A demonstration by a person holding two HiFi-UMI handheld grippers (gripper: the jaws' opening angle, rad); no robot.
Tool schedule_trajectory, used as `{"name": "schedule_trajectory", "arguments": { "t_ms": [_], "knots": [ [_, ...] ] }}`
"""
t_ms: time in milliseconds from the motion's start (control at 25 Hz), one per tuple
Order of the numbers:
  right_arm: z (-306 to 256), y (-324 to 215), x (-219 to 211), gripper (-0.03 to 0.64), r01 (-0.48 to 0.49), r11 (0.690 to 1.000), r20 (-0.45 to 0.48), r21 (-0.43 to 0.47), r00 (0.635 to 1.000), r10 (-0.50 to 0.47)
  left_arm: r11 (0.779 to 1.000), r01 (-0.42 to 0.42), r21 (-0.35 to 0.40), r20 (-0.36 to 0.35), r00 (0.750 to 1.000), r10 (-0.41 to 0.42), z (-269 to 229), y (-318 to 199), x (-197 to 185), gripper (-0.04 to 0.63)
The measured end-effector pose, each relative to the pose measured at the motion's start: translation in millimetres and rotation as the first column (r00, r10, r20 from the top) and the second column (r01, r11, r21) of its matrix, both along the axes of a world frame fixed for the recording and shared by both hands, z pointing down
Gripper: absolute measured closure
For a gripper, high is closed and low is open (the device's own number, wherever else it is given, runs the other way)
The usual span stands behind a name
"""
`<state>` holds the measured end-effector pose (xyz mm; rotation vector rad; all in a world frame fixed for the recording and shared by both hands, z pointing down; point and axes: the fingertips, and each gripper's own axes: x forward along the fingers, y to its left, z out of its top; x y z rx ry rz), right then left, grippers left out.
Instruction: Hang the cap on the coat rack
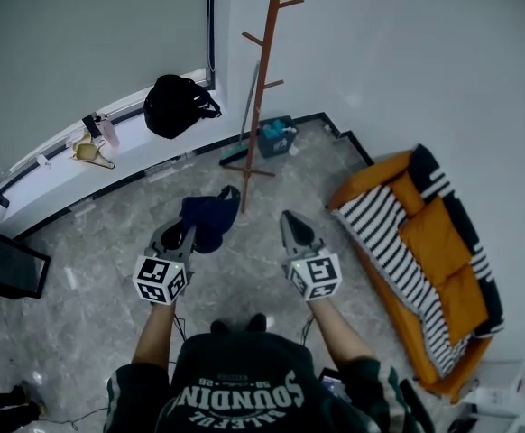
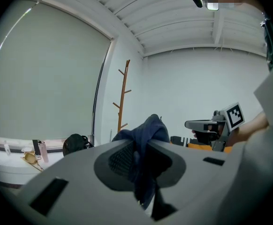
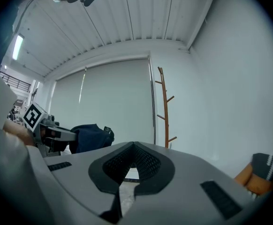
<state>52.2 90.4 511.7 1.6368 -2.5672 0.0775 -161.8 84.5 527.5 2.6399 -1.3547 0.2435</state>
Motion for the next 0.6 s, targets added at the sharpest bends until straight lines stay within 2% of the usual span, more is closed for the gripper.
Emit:
{"name": "schedule_trajectory", "arguments": {
  "t_ms": [600],
  "knots": [
    [13.7, -4.3, 10.8, 0.618, 0.019, 0.999, 0.02, -0.03, 1.0, -0.018, 1.0, 0.004, -0.013, -0.008, 1.0, -0.004, 4.2, -7.1, 16.1, 0.552]
  ]
}}
